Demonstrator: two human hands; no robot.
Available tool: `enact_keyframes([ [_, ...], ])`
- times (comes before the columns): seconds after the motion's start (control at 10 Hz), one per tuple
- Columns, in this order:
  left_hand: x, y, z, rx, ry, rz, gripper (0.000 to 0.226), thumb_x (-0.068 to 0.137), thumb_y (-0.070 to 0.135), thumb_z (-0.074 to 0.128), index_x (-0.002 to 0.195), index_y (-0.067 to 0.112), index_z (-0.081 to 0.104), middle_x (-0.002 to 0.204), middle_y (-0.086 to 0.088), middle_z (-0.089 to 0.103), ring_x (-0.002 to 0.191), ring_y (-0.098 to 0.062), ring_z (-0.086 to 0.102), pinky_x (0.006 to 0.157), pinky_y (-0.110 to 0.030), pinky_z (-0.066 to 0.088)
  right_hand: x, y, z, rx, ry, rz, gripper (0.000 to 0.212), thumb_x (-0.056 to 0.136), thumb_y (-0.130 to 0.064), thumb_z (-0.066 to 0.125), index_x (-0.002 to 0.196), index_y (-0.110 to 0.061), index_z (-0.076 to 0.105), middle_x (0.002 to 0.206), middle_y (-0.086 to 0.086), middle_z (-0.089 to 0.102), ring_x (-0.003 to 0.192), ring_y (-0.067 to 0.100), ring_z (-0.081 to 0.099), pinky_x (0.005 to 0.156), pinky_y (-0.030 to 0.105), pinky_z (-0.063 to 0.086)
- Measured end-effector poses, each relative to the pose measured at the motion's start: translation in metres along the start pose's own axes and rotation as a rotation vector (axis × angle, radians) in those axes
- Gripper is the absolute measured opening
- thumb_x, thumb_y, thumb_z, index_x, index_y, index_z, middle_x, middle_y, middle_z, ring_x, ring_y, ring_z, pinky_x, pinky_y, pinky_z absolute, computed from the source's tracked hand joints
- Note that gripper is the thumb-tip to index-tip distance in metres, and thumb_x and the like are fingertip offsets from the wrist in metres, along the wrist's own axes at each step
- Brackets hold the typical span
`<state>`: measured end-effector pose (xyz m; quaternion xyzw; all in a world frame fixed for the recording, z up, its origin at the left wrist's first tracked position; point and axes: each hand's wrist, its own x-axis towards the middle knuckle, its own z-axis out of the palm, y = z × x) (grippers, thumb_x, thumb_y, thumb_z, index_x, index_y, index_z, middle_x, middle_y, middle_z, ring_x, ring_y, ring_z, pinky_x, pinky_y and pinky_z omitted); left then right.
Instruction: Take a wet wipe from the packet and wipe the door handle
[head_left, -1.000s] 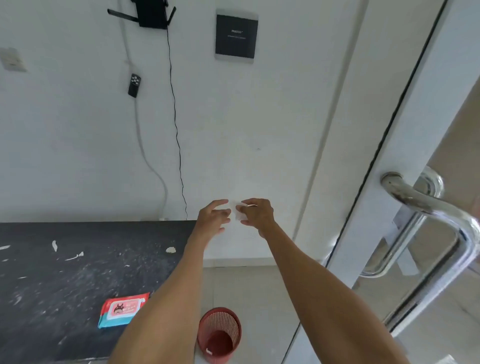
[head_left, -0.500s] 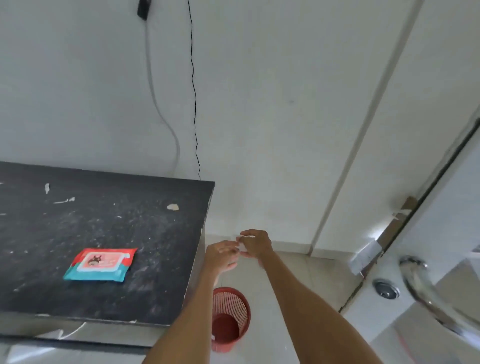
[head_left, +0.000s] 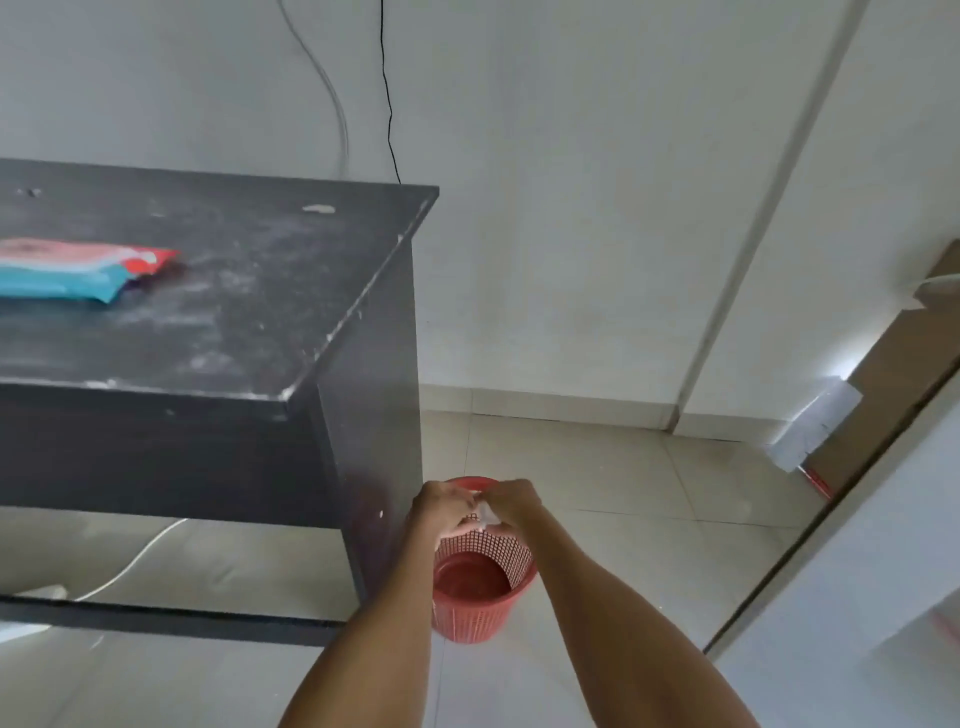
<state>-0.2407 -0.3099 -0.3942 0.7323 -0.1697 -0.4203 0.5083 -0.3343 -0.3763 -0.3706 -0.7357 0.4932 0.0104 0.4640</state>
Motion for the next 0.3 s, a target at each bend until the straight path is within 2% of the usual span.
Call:
enact_keyframes([
  [0.1, 0.035, -0.042, 0.006, 0.048, 0.029, 0.0, 0.03, 0.091, 0.002, 0.059, 0.12, -0.002, 0.062, 0.107, -0.017, 0.068, 0.091, -0.026, 0.065, 0.083, -0.041, 0.06, 0.034, 0.037, 0.031, -0.023, -0.027, -0.129, 0.04, 0.091, -0.019, 0.062, 0.13, -0.01, 0.055, 0.125, 0.009, 0.063, 0.116, 0.027, 0.057, 0.098, 0.035, 0.044],
  [0.2, 0.061, -0.067, 0.007, 0.13, 0.056, 0.02, 0.022, 0.092, 0.006, 0.058, 0.112, 0.002, 0.066, 0.088, -0.006, 0.063, 0.088, -0.023, 0.063, 0.086, -0.041, 0.059, 0.064, 0.054, 0.053, 0.214, -0.001, 0.041, 0.038, 0.091, -0.014, 0.059, 0.127, -0.003, 0.055, 0.119, 0.015, 0.062, 0.1, 0.026, 0.061, 0.073, 0.032, 0.054],
  [0.3, 0.074, -0.085, 0.01, 0.189, 0.057, 0.015, 0.014, 0.092, 0.008, 0.057, 0.083, 0.015, 0.065, 0.077, 0.001, 0.059, 0.08, -0.02, 0.063, 0.08, -0.035, 0.06, 0.079, 0.062, 0.067, 0.313, -0.046, 0.15, 0.038, 0.086, -0.009, 0.066, 0.121, 0.001, 0.056, 0.109, 0.014, 0.061, 0.096, 0.029, 0.06, 0.08, 0.039, 0.058],
])
